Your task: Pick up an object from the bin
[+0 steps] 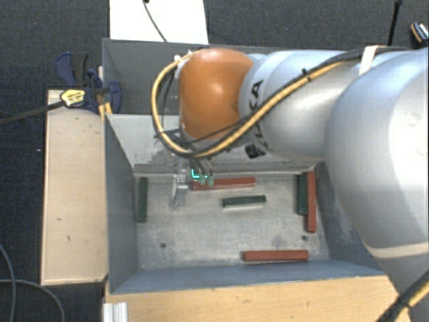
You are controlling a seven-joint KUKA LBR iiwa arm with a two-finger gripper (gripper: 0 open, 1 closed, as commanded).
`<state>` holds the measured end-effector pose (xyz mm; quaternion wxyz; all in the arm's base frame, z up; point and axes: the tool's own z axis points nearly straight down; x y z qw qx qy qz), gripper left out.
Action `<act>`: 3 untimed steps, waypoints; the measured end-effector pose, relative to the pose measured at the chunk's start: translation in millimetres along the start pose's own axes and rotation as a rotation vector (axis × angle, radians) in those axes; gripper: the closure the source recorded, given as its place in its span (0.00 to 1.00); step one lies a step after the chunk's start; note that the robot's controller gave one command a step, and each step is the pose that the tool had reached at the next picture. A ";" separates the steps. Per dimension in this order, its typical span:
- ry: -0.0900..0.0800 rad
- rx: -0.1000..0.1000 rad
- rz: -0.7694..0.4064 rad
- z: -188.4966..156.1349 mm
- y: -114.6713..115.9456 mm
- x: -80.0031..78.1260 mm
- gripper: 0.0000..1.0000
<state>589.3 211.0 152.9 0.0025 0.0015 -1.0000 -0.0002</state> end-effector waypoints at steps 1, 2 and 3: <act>-0.004 0.003 0.027 24.6 -58.3 0.3 0.00; -0.002 0.004 0.048 82.6 -133.2 -2.0 0.00; -0.007 -0.001 0.046 79.2 -127.1 -3.1 1.00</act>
Offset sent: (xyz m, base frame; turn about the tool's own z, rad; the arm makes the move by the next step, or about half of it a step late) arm -0.0007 -0.0542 -0.0235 0.0213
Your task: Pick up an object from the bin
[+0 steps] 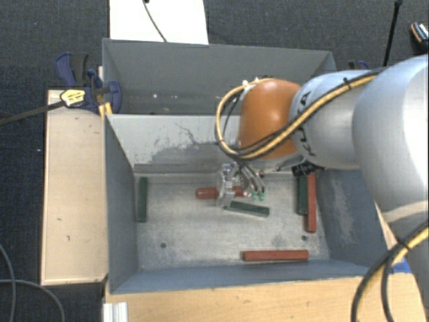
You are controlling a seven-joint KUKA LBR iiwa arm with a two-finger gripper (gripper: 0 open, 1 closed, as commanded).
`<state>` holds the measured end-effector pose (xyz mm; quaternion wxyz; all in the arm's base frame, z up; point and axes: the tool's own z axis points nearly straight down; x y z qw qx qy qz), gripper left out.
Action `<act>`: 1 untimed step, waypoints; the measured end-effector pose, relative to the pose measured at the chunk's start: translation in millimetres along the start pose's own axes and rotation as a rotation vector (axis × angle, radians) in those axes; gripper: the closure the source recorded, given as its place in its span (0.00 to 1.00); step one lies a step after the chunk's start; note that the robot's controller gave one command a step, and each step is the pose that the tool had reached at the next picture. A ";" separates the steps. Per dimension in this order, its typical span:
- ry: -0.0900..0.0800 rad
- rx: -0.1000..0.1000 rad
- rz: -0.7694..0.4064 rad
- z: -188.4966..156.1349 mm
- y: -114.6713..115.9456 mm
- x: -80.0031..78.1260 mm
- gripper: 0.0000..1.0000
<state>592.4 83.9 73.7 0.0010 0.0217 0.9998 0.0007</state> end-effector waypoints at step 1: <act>-0.008 -0.004 -0.004 -141.9 65.5 19.3 1.00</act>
Offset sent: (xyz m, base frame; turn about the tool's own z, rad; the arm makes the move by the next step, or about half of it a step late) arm -0.0184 0.0628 0.1361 0.0013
